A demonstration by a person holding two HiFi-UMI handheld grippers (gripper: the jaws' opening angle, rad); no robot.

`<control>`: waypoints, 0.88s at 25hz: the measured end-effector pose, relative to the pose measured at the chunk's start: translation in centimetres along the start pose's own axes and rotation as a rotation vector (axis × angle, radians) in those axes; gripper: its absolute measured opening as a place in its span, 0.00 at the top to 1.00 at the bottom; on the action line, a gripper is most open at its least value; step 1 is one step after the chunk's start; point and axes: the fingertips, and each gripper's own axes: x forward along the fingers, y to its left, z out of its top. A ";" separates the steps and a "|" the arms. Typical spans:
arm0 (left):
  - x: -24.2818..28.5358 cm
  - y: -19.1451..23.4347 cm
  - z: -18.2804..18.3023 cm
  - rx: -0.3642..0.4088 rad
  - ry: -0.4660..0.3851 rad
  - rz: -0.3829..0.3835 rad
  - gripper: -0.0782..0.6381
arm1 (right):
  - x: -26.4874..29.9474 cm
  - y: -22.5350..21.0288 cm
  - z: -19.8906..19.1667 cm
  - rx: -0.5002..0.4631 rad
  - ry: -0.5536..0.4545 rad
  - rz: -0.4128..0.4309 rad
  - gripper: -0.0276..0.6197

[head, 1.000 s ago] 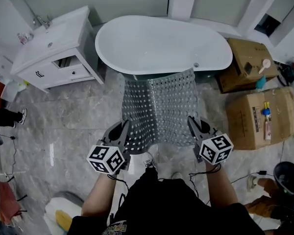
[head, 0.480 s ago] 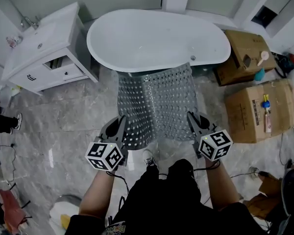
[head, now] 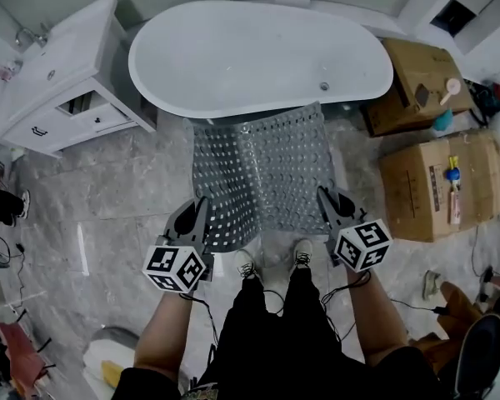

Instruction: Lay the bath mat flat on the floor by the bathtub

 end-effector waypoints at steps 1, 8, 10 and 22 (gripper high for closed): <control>0.7 -0.1 -0.6 0.003 0.003 0.006 0.85 | 0.2 -0.7 -0.3 -0.002 0.006 0.002 0.91; 5.6 -0.6 -4.4 0.023 0.037 0.056 0.85 | 2.6 -6.4 -3.4 -0.015 0.053 0.024 0.91; 7.4 -0.9 -5.7 0.020 0.045 0.070 0.85 | 3.3 -8.6 -4.7 -0.016 0.062 0.030 0.91; 17.2 1.7 -15.1 0.024 0.079 0.145 0.85 | 9.0 -19.0 -13.8 -0.030 0.090 0.015 0.91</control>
